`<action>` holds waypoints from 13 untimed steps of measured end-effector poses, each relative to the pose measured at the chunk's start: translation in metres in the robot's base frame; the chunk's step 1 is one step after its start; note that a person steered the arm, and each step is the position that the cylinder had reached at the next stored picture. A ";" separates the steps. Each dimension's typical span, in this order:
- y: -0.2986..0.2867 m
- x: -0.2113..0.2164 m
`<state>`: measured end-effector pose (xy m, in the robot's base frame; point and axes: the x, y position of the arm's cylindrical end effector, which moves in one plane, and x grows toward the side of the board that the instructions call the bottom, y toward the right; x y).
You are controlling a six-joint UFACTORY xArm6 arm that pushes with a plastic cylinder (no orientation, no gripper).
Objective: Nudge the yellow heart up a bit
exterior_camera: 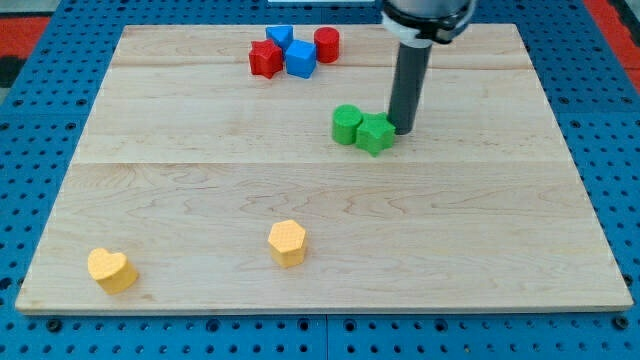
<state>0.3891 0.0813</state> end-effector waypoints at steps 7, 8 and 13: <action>0.040 0.201; -0.006 0.230; -0.313 0.229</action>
<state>0.6185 -0.2315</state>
